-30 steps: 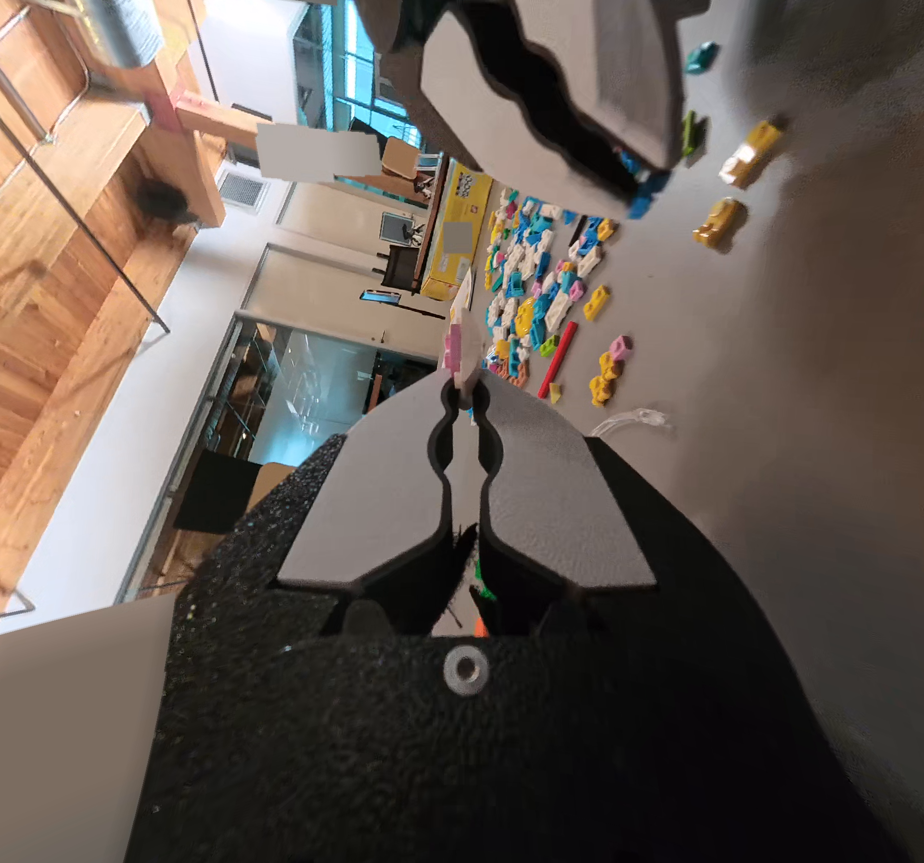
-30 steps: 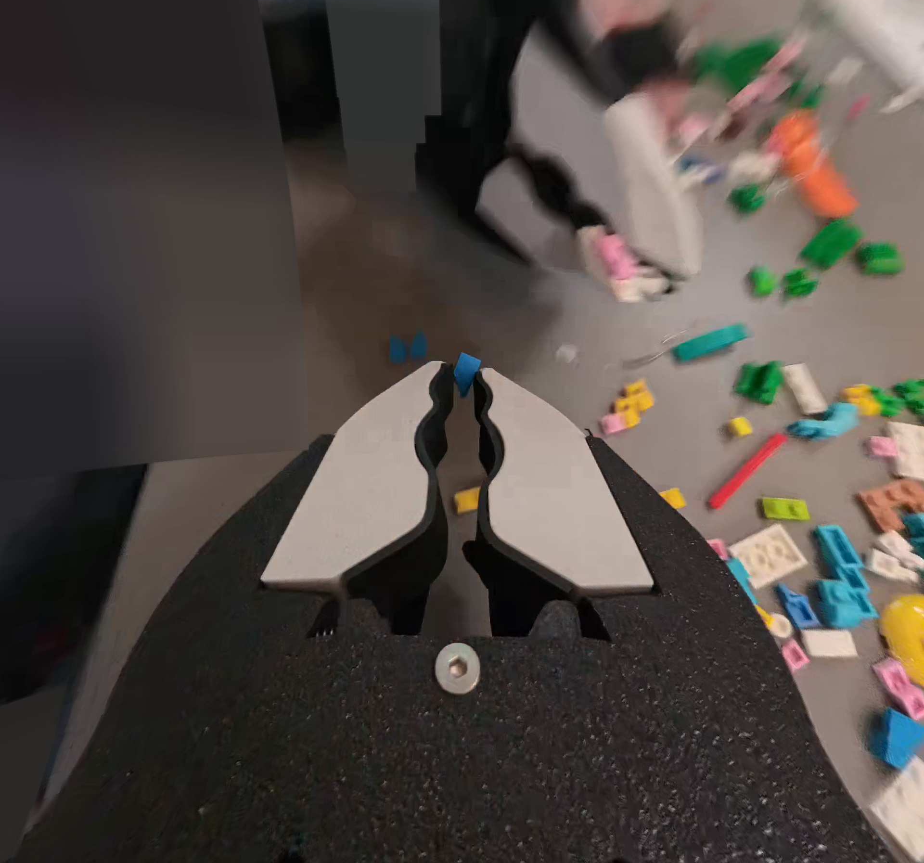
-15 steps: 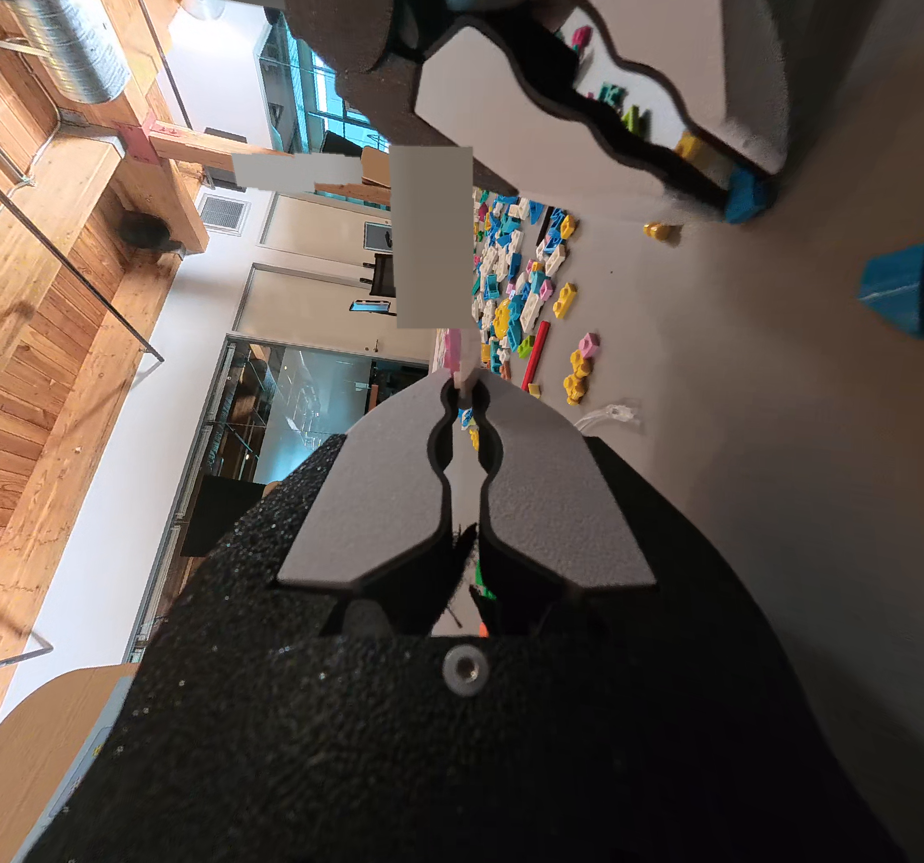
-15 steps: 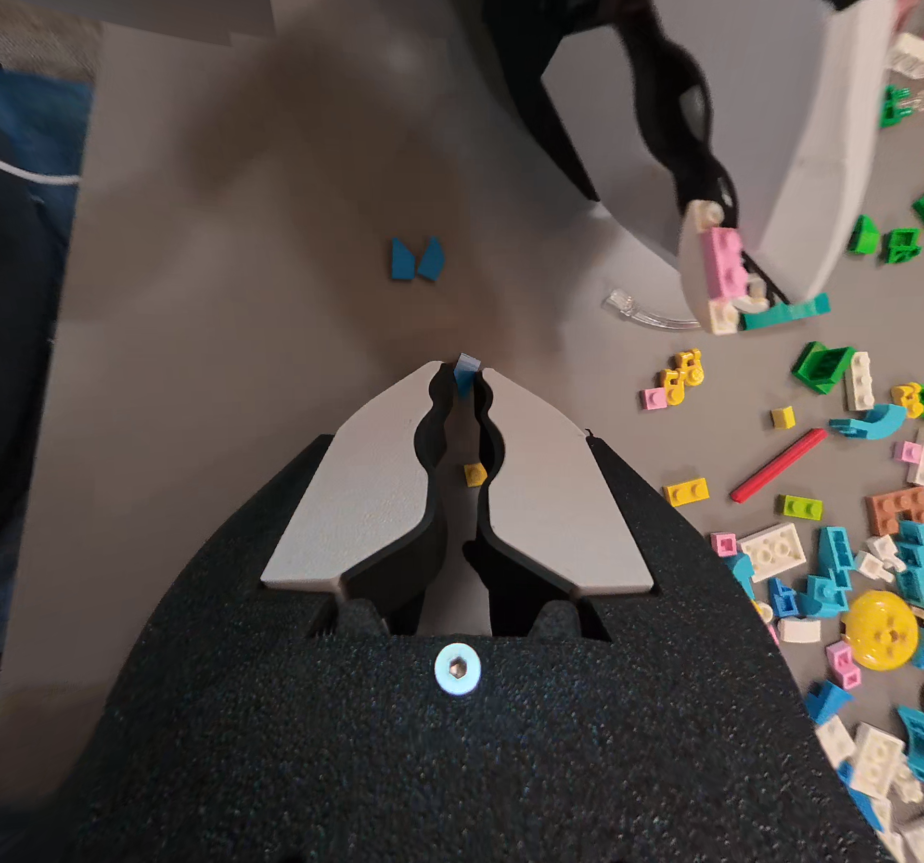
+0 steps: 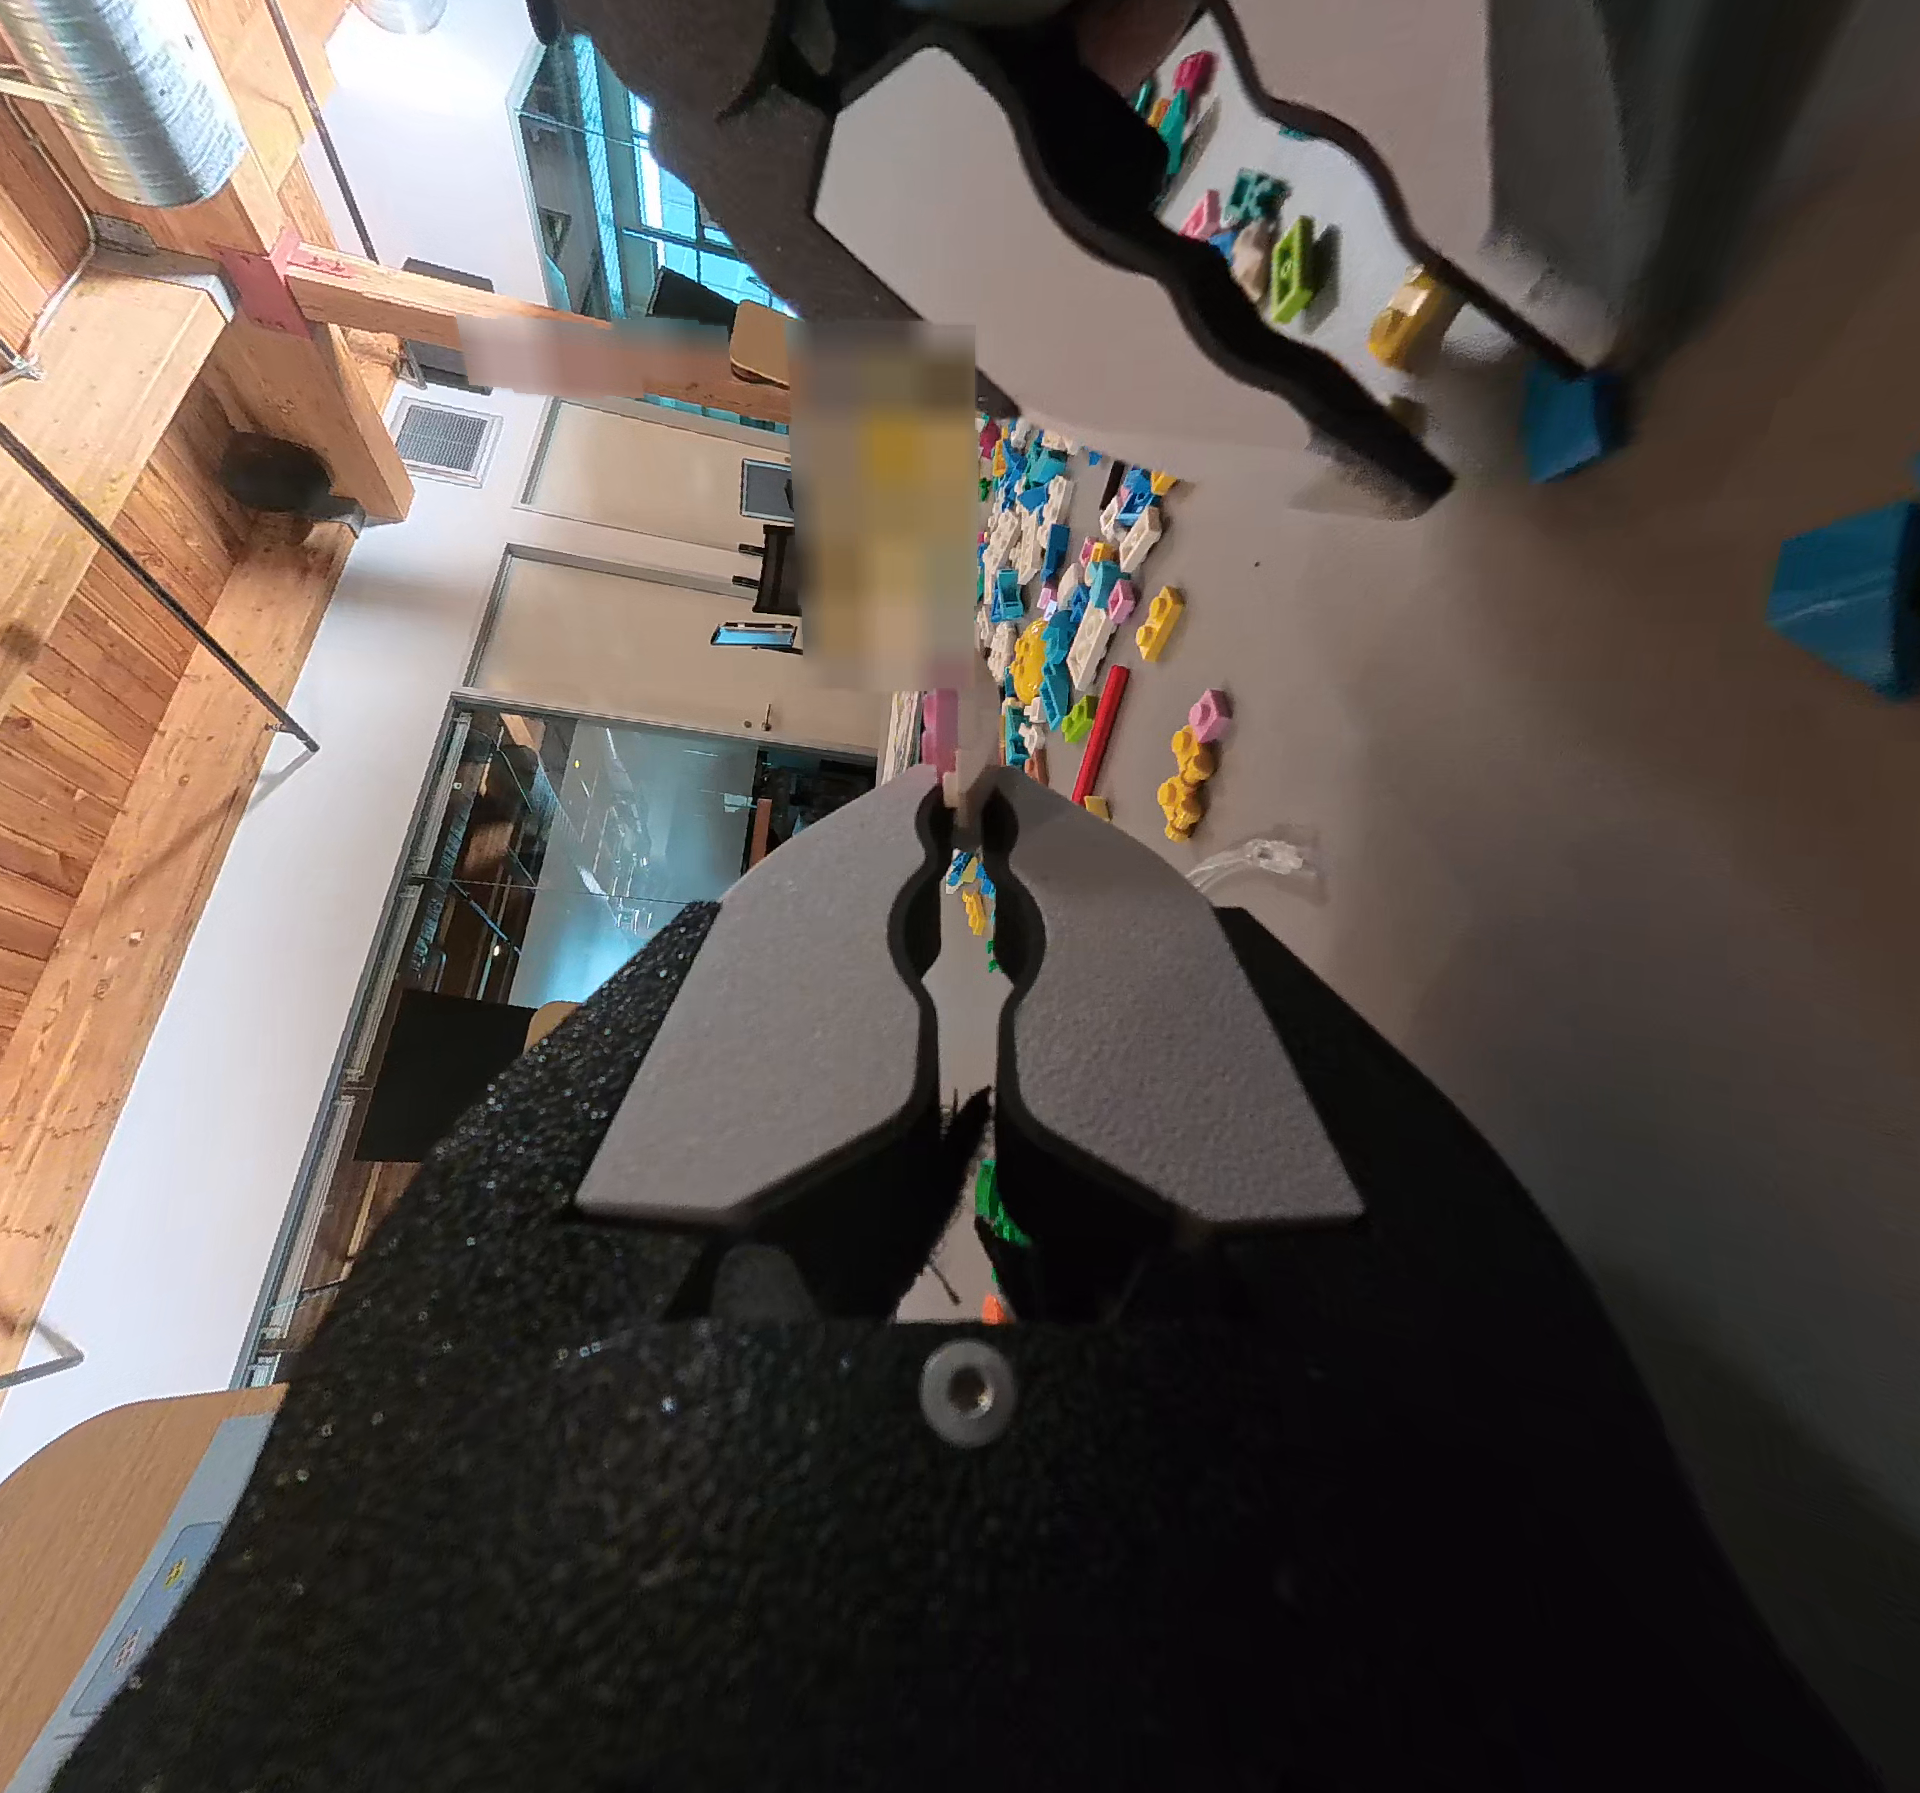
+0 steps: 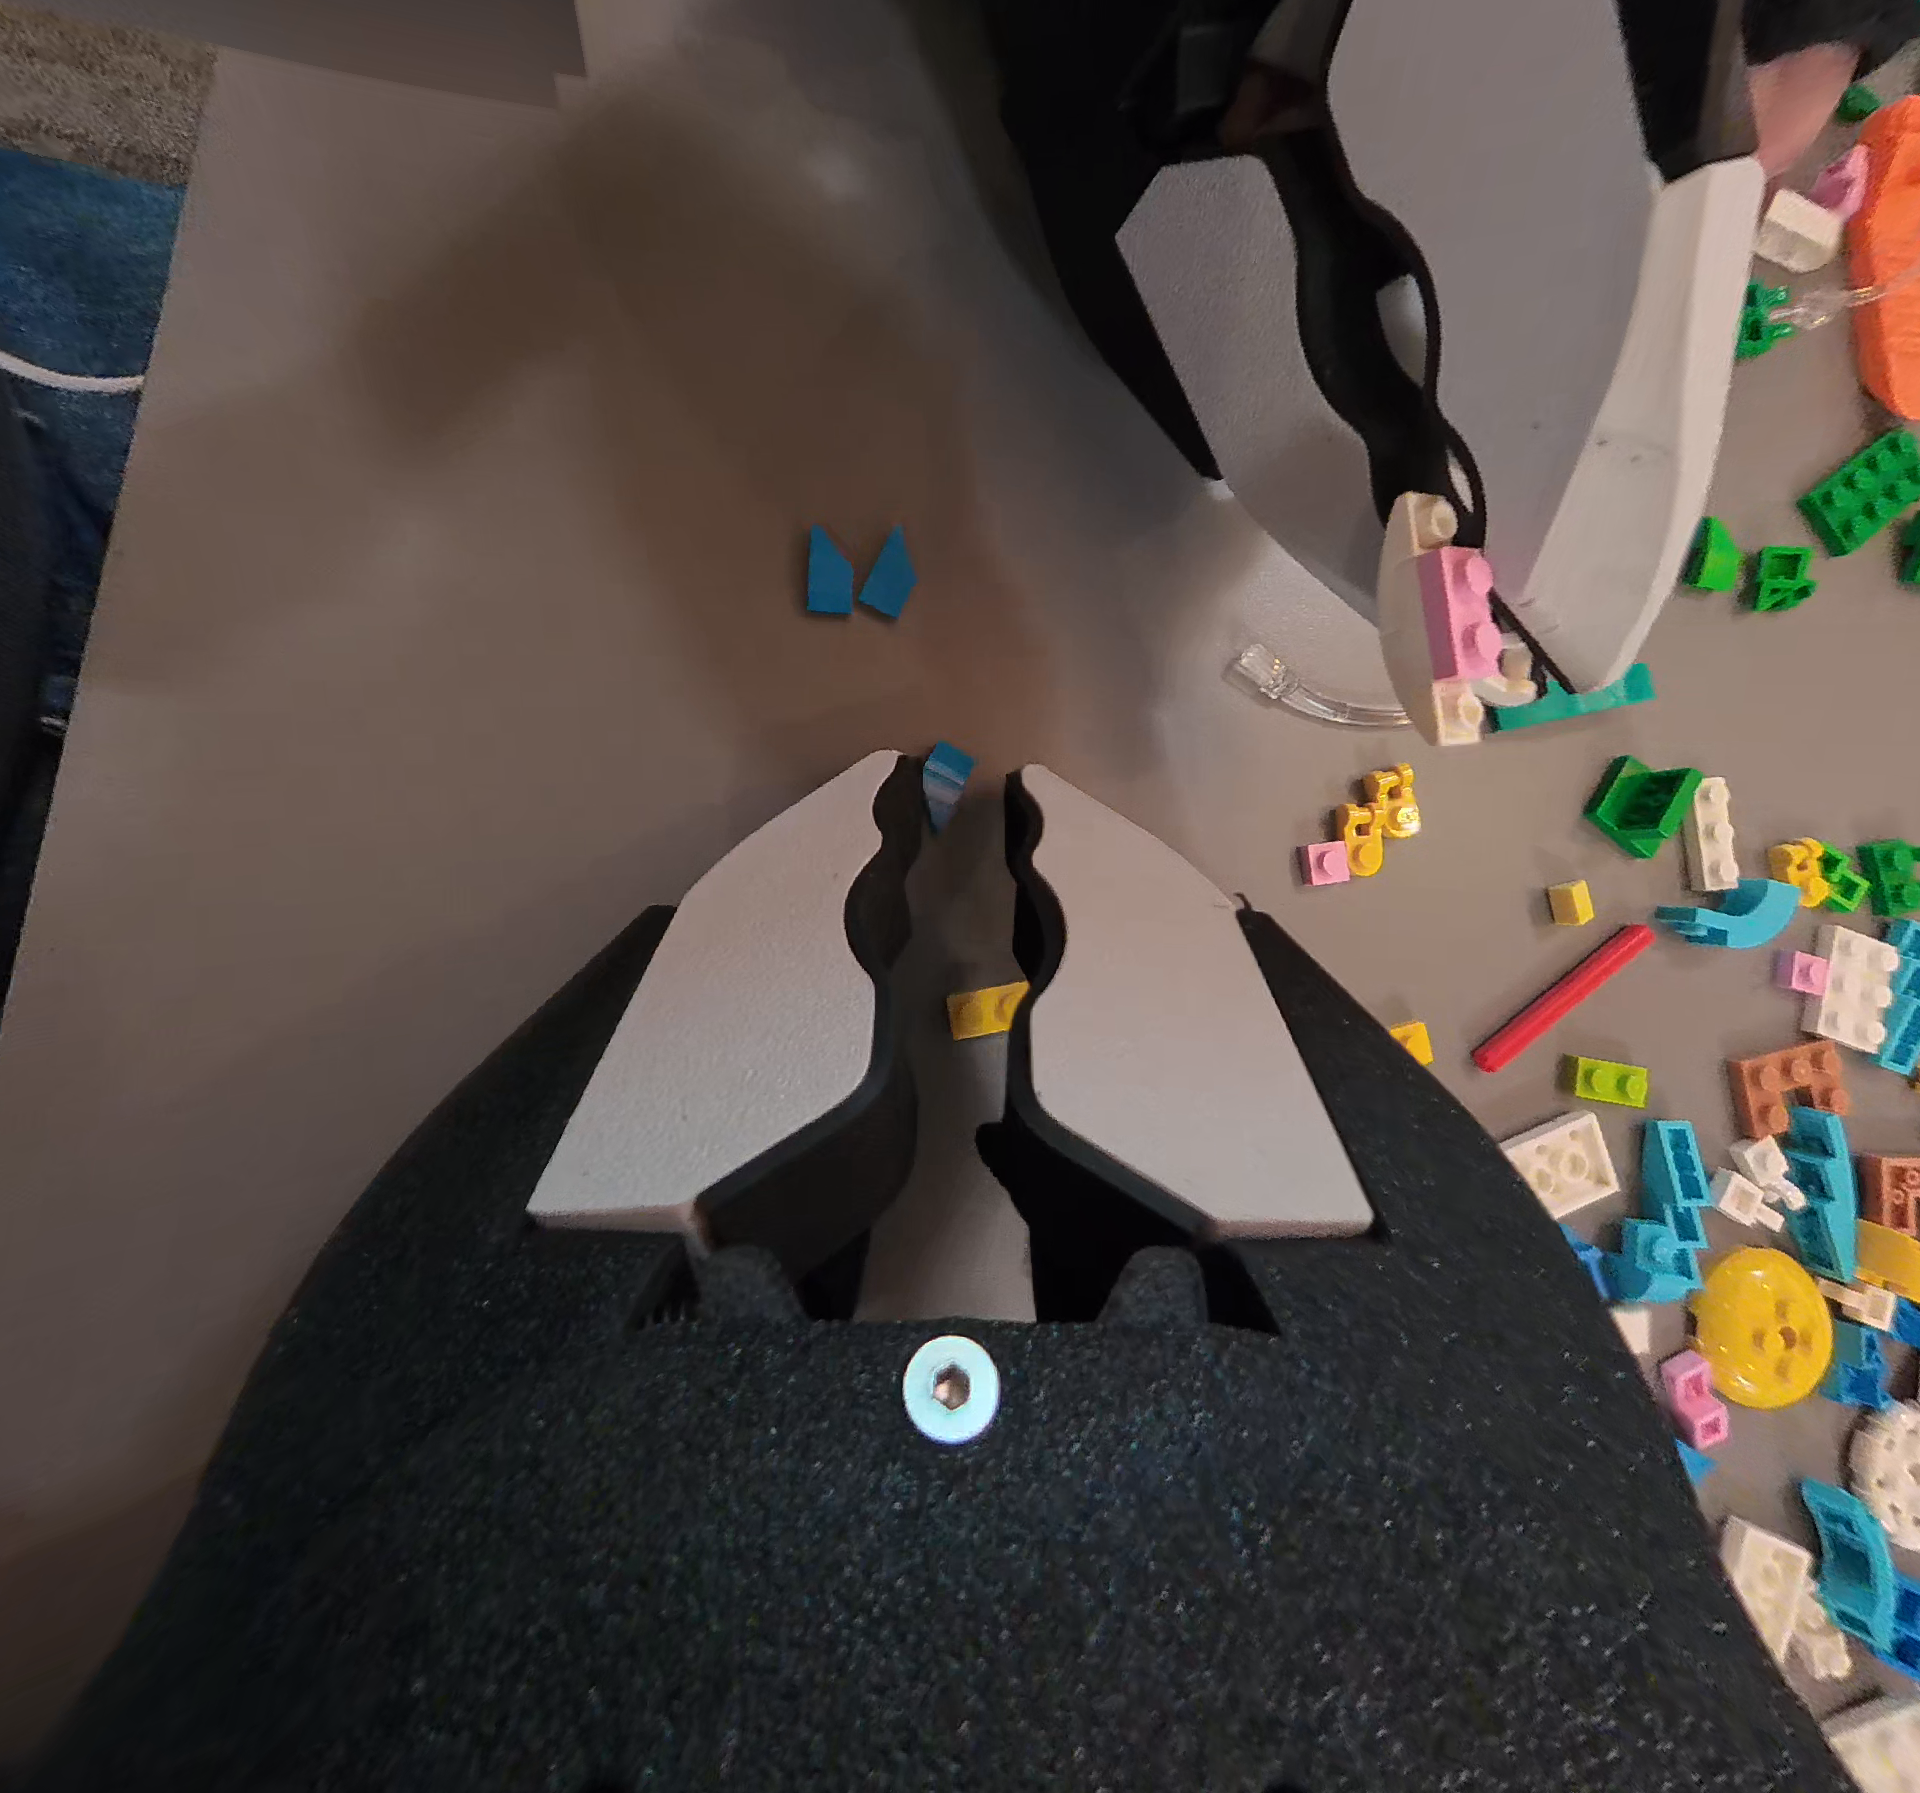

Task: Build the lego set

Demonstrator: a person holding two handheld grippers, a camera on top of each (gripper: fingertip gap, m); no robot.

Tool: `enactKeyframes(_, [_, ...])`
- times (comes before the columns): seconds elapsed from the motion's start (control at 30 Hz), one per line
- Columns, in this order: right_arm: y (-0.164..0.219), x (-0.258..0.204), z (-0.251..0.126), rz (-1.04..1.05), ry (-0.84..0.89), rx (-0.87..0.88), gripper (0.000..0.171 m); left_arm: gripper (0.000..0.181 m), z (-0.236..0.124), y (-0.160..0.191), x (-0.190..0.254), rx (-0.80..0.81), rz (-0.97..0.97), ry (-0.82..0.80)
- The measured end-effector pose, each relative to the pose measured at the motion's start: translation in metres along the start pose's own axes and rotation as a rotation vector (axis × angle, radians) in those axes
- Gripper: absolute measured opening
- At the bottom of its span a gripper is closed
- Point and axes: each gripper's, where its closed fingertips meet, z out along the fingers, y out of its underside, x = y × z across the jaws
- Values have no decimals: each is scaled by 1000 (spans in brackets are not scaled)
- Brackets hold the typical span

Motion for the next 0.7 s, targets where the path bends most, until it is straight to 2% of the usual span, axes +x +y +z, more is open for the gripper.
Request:
enactKeyframes(0.17, [-16, 13, -13, 18, 68, 133, 16, 4, 0, 0, -1, 1, -12, -4])
enactKeyframes(0.4, [-31, 66, -54, 71, 456, 310, 15, 4, 0, 0, -1, 1, -13, -4])
enactKeyframes(0.53, [-30, 81, -69, 102, 592, 344, 12, 4, 0, 0, -1, 0, -16, -3])
enactKeyframes(0.7, [-26, 87, -73, 128, 645, 333, 10, 4, 0, 1, -1, 0, -18, -2])
